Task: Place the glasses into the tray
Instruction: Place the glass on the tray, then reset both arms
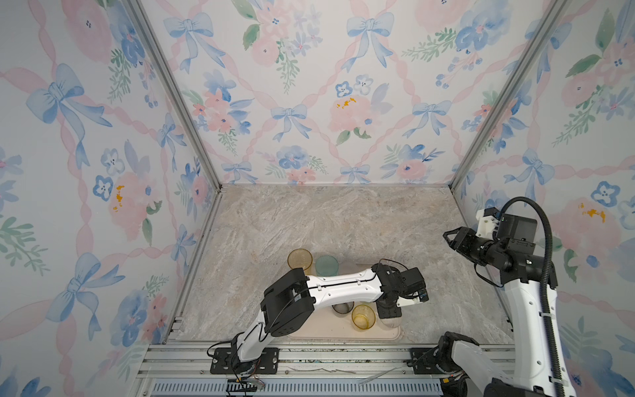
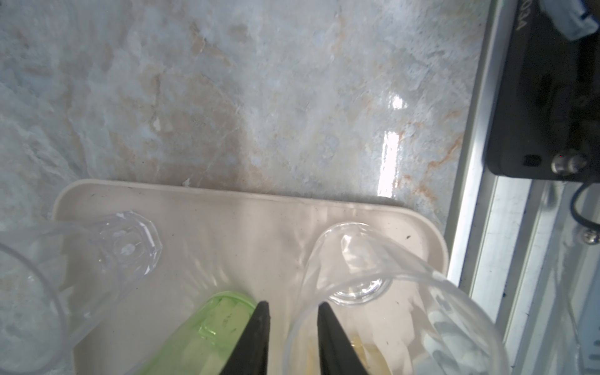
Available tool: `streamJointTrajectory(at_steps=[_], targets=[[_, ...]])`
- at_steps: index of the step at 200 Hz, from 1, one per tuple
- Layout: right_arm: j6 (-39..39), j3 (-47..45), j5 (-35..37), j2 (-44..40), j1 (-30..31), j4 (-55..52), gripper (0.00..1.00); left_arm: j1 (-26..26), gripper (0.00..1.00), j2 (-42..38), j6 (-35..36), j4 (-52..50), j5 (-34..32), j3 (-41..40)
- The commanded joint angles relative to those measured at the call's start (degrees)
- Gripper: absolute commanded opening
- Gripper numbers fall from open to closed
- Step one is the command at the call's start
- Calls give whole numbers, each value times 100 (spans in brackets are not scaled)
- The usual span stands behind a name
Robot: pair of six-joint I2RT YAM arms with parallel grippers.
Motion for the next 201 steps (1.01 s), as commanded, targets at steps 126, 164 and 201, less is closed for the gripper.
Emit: streamJointTrajectory(at_steps=[126, 164, 201], targets=[[-131, 93, -215, 4, -64, -68, 55, 334, 40, -691, 138, 248, -11, 578], [-120, 116, -198, 36, -64, -73, 56, 537, 40, -1165, 85, 247, 80, 824], [-151, 157, -110, 58, -97, -35, 56, 1149, 40, -2045, -347, 487, 39, 952]])
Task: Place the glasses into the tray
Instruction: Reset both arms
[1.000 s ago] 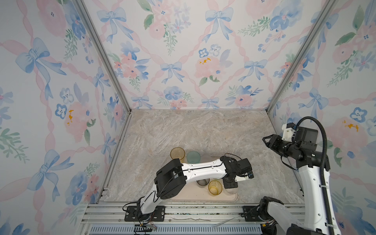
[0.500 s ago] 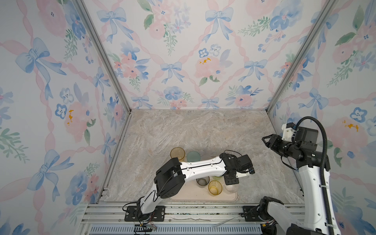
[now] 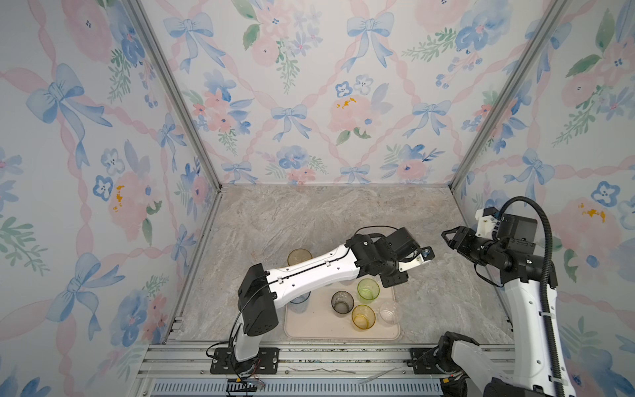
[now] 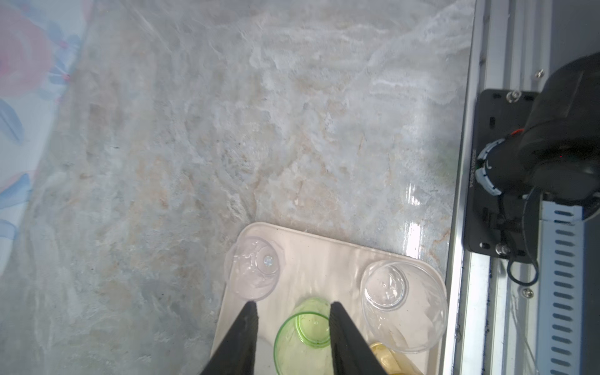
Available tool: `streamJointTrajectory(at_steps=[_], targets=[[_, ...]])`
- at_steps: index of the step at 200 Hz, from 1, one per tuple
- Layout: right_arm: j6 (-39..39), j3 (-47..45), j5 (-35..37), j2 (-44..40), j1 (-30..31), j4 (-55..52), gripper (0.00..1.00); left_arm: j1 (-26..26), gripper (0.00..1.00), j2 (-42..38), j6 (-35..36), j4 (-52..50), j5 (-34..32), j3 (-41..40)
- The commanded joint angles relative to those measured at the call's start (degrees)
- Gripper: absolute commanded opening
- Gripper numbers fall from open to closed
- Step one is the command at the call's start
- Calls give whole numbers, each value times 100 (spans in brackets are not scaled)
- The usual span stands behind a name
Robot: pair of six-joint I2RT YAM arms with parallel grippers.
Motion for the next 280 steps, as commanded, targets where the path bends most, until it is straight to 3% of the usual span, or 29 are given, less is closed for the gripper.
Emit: streamJointTrajectory(at_steps=[1, 29, 60, 73, 78, 81, 109, 129, 144, 207, 249, 280], targets=[[-87, 160, 13, 50, -76, -37, 56, 451, 39, -727, -321, 215, -1, 143], [-94, 189, -9, 107, -120, 15, 56, 1261, 40, -1638, -682, 719, -370, -543], [-85, 190, -5, 170, -143, 159, 56, 2565, 49, -3097, -1308, 2069, -874, -2383], [-84, 177, 28, 207, -147, 196, 56, 3153, 67, -3812, -1556, 2824, -1128, -3331], [-82, 176, 30, 214, -147, 212, 56, 3361, 92, -4071, -1618, 3084, -1238, -3685], [-77, 173, 30, 224, -149, 220, 56, 3483, 97, -4211, -1658, 3253, -1304, -3885], [-70, 104, 171, 222, -156, 344, 57, 4418, 98, -5171, -1946, 4225, -1945, -5334], [-42, 26, 276, 225, -155, 452, 57, 4807, 98, -5444, -2171, 4692, -2665, -6076], [9, -100, 306, 259, -152, 623, 57, 4988, 98, -5473, -2125, 5184, -3103, -6725], [85, -563, 890, 492, -90, 1106, 57, 5864, 98, -4398, -1946, 7214, -3086, -8424], [84, -692, 1217, 587, 42, 1234, 58, 5949, 98, -3414, -1634, 8794, -2994, -8921], [82, -749, 1448, 674, 157, 1256, 58, 5958, 98, -2560, -1557, 9354, -2716, -8862]])
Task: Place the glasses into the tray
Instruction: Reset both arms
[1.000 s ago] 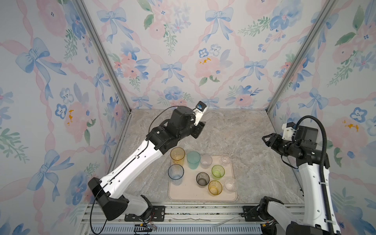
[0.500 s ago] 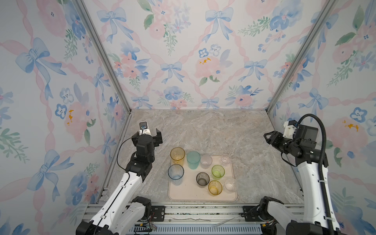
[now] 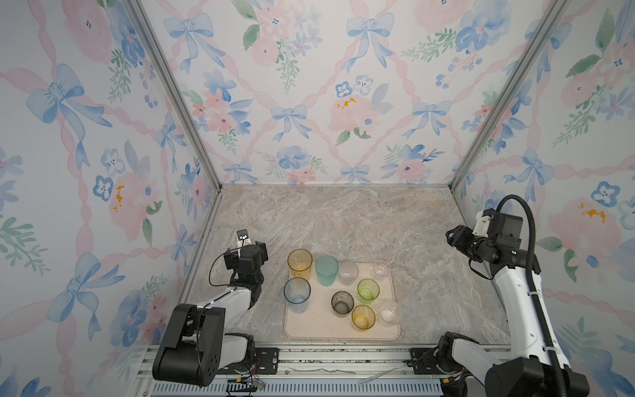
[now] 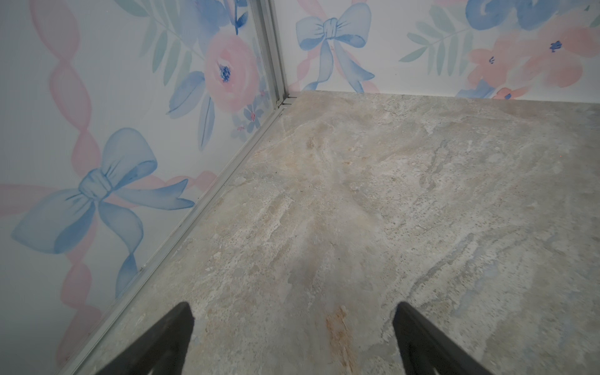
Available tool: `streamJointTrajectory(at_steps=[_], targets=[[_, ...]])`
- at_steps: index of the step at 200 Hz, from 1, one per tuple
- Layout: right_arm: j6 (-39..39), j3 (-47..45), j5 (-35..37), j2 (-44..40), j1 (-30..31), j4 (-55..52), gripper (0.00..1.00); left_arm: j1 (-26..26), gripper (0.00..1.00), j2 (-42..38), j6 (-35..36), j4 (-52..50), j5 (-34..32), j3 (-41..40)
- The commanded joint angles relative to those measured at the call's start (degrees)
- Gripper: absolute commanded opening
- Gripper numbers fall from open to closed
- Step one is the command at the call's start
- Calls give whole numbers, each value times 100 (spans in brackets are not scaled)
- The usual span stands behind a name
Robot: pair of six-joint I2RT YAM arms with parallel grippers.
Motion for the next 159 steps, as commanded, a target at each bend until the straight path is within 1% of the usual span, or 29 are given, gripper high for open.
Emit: streamJointTrajectory(at_steps=[1, 16, 36, 42, 50, 101, 130, 149, 159], targets=[[34, -118, 302, 84, 113, 139, 58, 48, 98, 490, 198, 999, 234, 15], [40, -131, 357, 130, 164, 158, 58, 40, 98, 711, 281, 1122, 315, 159], [-9, -128, 462, 182, 214, 211, 59, 74, 98, 1141, 213, 1635, 422, 200], [-5, -136, 491, 198, 223, 235, 59, 37, 98, 1295, 411, 1895, 430, 209], [5, -146, 526, 219, 228, 270, 59, -57, 98, 1293, 426, 1719, 334, 274], [1, -373, 709, 259, 453, 770, 60, -119, 98, 1283, 569, 2026, 481, 118], [-293, -665, 1314, 215, 922, 1401, 61, -106, 98, 1287, 562, 2026, 486, 117], [-567, -1080, 1766, 142, 1290, 2184, 63, -28, 98, 1240, 490, 2053, 643, 61], [-769, -1350, 1999, 111, 1478, 2696, 63, 10, 98, 1206, 479, 2280, 780, -80]])
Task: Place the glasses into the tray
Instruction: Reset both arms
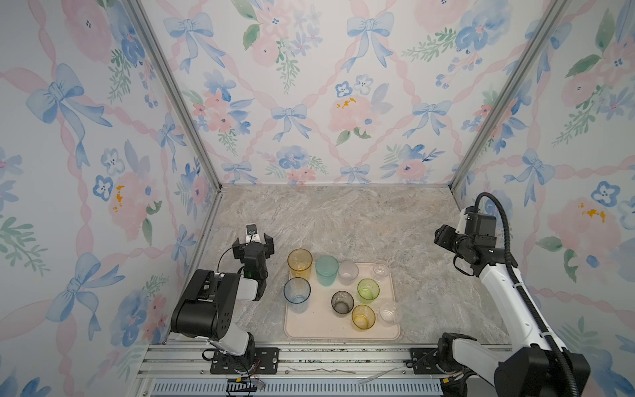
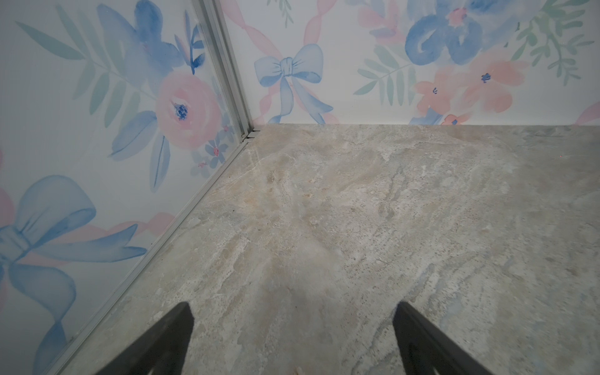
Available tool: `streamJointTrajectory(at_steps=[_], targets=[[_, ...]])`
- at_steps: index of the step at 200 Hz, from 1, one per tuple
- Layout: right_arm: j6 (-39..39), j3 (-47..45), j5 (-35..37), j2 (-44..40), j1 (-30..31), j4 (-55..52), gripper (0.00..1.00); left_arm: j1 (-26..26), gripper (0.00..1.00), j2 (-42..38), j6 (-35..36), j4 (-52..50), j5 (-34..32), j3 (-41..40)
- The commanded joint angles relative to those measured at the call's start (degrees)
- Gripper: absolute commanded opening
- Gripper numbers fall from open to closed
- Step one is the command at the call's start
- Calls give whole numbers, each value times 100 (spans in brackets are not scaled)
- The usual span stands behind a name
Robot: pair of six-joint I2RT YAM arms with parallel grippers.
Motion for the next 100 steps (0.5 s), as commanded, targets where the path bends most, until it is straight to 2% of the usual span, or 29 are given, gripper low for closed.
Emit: streamJointTrajectory(at_steps=[1, 19, 42, 48, 54, 62, 72, 100], targets=[[-516, -537, 763, -107, 400, 1251, 63, 88, 98, -80, 4, 418, 282, -239], [-766, -920, 1110, -64, 617, 2069, 64, 43, 98, -136, 79, 833, 317, -489], [-793, -1147, 1209, 149, 643, 2594, 64, -11, 98, -127, 127, 1602, 506, -1007], [-837, -1223, 1226, 206, 645, 2745, 64, -7, 98, 211, 274, 2542, 663, -1220], [-911, -1333, 1259, 274, 662, 2970, 64, -80, 98, 476, 472, 3187, 532, -1309], [-1009, -1498, 1313, 373, 679, 3311, 64, -188, 98, 273, 461, 2596, 417, -1216], [-1078, -1688, 1350, 488, 678, 3728, 64, -75, 98, 90, 252, 1919, 502, -1028], [-1140, -2151, 1324, 832, 701, 4899, 64, 50, 98, 197, 207, 1897, 677, -908]])
